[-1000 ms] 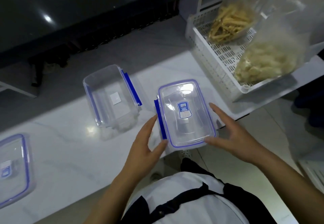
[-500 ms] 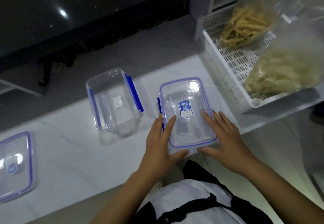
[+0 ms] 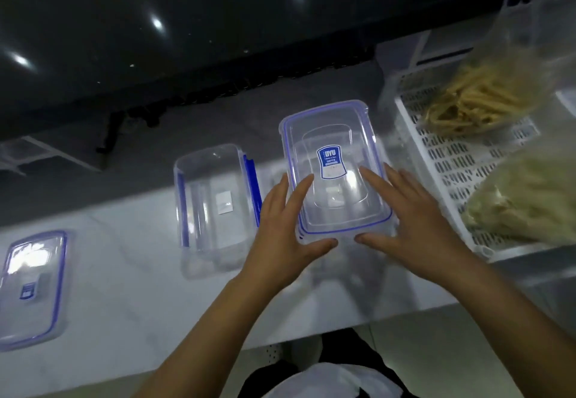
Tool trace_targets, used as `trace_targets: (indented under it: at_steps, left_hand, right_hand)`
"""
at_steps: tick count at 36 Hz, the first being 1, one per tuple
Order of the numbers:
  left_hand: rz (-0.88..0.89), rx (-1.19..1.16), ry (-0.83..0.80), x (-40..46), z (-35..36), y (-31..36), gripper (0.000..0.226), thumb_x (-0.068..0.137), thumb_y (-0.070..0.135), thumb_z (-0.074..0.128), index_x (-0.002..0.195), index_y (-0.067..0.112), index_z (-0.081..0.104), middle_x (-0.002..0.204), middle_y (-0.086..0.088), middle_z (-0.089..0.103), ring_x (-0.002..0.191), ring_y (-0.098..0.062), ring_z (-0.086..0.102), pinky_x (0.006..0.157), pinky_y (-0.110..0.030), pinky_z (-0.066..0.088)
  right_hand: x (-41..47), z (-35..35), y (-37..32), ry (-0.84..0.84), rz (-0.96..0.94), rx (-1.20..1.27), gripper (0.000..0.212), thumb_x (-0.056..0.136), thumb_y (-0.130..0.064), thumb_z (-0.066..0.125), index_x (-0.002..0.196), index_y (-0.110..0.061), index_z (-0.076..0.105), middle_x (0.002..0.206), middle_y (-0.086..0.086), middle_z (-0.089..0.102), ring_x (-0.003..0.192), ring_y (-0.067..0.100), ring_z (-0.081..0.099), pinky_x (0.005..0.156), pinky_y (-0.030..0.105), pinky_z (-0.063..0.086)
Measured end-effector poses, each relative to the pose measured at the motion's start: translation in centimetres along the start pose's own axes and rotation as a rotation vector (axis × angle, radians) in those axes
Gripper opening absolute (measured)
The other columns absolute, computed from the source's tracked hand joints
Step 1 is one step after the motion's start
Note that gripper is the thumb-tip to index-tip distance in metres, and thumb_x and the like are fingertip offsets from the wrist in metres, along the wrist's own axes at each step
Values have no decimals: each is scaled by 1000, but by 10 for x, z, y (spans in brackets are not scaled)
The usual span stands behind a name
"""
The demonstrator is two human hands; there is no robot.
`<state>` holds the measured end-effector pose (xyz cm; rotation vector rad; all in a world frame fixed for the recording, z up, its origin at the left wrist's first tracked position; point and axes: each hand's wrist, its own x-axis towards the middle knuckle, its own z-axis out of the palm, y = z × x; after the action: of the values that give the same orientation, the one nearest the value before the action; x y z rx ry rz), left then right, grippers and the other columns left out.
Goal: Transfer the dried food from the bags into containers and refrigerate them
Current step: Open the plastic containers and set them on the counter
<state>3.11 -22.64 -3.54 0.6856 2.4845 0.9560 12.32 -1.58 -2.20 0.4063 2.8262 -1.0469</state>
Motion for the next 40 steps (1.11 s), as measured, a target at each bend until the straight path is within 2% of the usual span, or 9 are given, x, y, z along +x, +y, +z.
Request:
trace_targets:
  at_steps: [4, 9, 13, 18, 22, 25, 27, 30, 40]
  left_hand:
    - [8, -18, 72, -21, -36, -2, 100, 73, 61, 75, 151, 54, 13, 163, 27, 1, 150, 2, 1, 120, -40, 18]
    - [-85, 3, 165, -77, -91, -42, 100, 73, 61, 74, 154, 52, 16, 165, 24, 3, 152, -1, 3, 124, -44, 23]
    - [-174, 4, 232, -129, -133, -94, 99, 73, 69, 71, 154, 52, 16, 163, 29, 7, 149, 1, 13, 120, -39, 27]
    - [-276, 18, 300, -190, -186, -178, 102, 66, 76, 70, 150, 60, 15, 160, 34, 9, 148, 10, 8, 118, -33, 23]
    - [-312, 11, 277, -224, -228, -253, 104, 68, 60, 81, 149, 62, 17, 164, 26, 11, 151, 2, 8, 121, -44, 28]
    - [-293, 41, 246, -241, -258, -311, 105, 69, 52, 86, 151, 55, 21, 160, 28, 13, 150, -4, 14, 121, -43, 26]
    - [-300, 67, 198, -248, -272, -345, 106, 69, 49, 87, 152, 49, 22, 163, 21, 14, 150, -12, 18, 121, -46, 26]
    - [-298, 91, 132, -250, -291, -391, 109, 68, 52, 87, 153, 48, 19, 166, 11, 16, 150, -18, 19, 121, -47, 25]
    - [-207, 131, 37, -239, -309, -461, 110, 65, 69, 79, 153, 50, 16, 167, 11, 14, 150, -17, 18, 122, -43, 23]
  right_hand:
    - [6, 0, -30, 12, -101, -37, 98, 72, -61, 77, 147, -58, 14, 165, -8, 19, 154, 19, 2, 123, 47, 12]
    - [16, 39, -89, -71, -250, -22, 90, 71, -79, 57, 149, -57, 16, 162, -16, 17, 154, 15, -3, 123, 45, 4]
    - [22, 94, -152, -168, -358, -93, 88, 74, -82, 50, 143, -66, -2, 164, -17, 5, 151, 11, -19, 123, 42, -10]
    - [22, 182, -233, -220, -414, -165, 90, 80, -80, 48, 139, -64, -19, 167, -11, 0, 152, 20, -19, 121, 48, -10]
    - [23, 261, -290, -237, -419, -139, 91, 82, -78, 47, 145, -58, -16, 167, -9, -3, 152, 21, -19, 120, 48, -10]
    - [24, 317, -326, -263, -385, -144, 92, 83, -77, 47, 142, -59, -21, 168, -8, -5, 152, 21, -17, 121, 50, -6]
    - [24, 349, -344, -295, -331, -149, 93, 83, -77, 48, 145, -58, -18, 168, -7, -5, 153, 21, -14, 122, 51, -2]
    - [25, 387, -369, -291, -275, -169, 93, 82, -77, 48, 149, -55, -11, 168, -6, -1, 153, 23, -11, 122, 51, 0]
    - [23, 434, -399, -252, -146, -245, 92, 84, -74, 48, 153, -49, -7, 168, -6, 2, 153, 26, -9, 120, 52, -2]
